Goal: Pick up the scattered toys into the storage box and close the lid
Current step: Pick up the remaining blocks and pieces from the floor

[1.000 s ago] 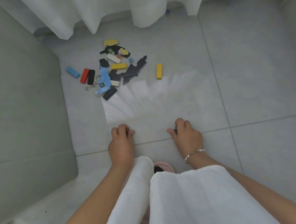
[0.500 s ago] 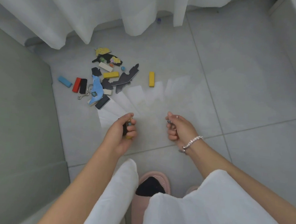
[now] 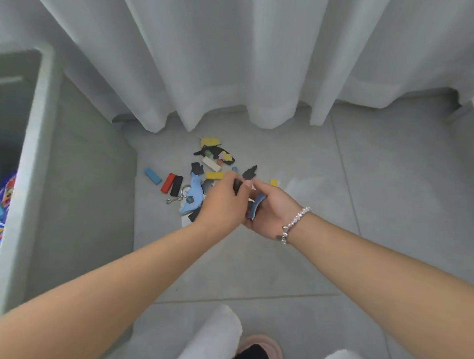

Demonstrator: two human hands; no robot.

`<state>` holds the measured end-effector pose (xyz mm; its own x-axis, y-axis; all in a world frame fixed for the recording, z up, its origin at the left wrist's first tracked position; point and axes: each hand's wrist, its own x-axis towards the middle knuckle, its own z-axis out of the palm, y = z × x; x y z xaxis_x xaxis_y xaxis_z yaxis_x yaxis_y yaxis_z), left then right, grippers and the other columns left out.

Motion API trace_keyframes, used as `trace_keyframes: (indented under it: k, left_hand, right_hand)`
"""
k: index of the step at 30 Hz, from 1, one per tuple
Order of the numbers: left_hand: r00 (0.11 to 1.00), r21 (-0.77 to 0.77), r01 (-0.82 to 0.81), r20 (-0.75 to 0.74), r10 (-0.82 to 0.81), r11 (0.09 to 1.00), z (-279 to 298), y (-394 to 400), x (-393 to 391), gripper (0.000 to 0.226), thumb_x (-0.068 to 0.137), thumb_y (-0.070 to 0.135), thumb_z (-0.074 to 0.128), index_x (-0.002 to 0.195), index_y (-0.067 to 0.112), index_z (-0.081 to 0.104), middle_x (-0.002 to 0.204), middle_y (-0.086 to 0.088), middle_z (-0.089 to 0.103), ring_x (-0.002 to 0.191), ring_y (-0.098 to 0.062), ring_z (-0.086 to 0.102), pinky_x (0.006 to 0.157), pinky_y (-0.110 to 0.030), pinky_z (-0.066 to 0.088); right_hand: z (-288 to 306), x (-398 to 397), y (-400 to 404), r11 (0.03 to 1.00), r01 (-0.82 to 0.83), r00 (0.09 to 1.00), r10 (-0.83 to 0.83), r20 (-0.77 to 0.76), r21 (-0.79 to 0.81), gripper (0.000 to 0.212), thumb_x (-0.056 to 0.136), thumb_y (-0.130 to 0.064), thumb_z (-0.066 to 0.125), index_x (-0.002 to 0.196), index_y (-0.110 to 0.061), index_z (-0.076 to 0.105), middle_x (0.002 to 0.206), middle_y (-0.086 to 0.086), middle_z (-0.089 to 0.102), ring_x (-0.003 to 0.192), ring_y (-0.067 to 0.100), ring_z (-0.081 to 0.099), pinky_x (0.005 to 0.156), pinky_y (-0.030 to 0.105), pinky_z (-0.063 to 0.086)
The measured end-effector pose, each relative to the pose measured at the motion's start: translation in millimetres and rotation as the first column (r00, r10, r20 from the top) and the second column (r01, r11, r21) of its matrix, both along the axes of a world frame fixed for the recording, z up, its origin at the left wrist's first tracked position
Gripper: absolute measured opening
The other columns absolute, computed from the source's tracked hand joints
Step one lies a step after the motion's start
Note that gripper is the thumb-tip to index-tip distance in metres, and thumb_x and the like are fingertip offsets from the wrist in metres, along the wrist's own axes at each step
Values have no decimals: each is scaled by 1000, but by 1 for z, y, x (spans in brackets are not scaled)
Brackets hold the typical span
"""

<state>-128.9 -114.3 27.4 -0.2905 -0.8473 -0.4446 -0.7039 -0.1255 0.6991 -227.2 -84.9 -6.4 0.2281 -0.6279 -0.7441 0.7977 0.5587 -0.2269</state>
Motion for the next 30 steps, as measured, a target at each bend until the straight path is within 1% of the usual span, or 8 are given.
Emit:
trace_keyframes:
  k: [3,7,10,16,19,23,26,30]
  left_hand:
    - [995,-103,79,67,-72,992,9,-7,-4,21,97,27,43,115,17,47,111,-4,49,95,-18,51,74,-23,36]
    - [998,-68,43,38,-41,997,-2,-13,-4,54,94,15,45,144,21,24,143,-4,32,132,-18,31,96,-24,30]
    - [1000,-51,-1,-11,0,999,-18,-4,0,57,93,7,41,146,21,23,142,-2,33,133,-16,31,101,-24,30]
    - [998,-192,50,38,-44,980,-27,8,-1,40,91,-1,43,125,21,46,106,4,52,96,-11,50,64,-5,37]
    - [1000,-222,1,15,3,975,-27,6,2,43,93,7,49,133,23,46,110,6,55,106,-11,52,81,-14,39]
    - [977,-244,-213,-63,204,946,-42,-3,21,35,94,15,52,128,20,52,125,3,53,116,-11,48,90,-20,39]
    - [958,-234,-261,61,282,937,-73,-7,38,38,92,19,55,130,19,49,130,-3,46,123,-17,38,95,-26,36]
    - [938,-236,-148,273,212,960,-108,-5,53,54,88,30,63,137,26,41,149,-3,28,136,-23,20,109,-39,19]
  right_hand:
    - [7,10,-19,990,139,974,-140,177,19,38,98,-35,35,120,-13,57,116,6,63,109,18,58,94,29,43]
    - [-2,19,-31,988,153,977,-151,148,1,41,97,-41,35,110,-12,61,96,7,67,88,19,64,81,29,46]
    - [-14,22,-30,985,172,979,-171,109,-4,39,97,-39,36,88,-11,62,72,7,69,65,18,68,71,28,48]
    - [-36,21,-18,953,300,938,-301,173,34,50,98,-35,36,75,-7,72,69,10,70,60,21,70,74,30,47]
    - [-39,16,-16,935,350,921,-355,161,61,31,96,-30,40,97,-9,63,81,12,66,71,23,65,75,31,52]
    - [-46,8,-12,925,363,926,-372,71,112,36,98,-30,38,82,-7,60,71,11,55,64,21,56,58,26,54]
    - [-54,4,-5,948,284,957,-288,10,145,34,96,-31,40,80,-8,59,73,9,53,66,20,53,50,22,53]
    - [-63,6,3,950,254,967,-254,-27,180,34,96,-32,40,79,-9,59,73,8,53,66,19,53,49,19,51]
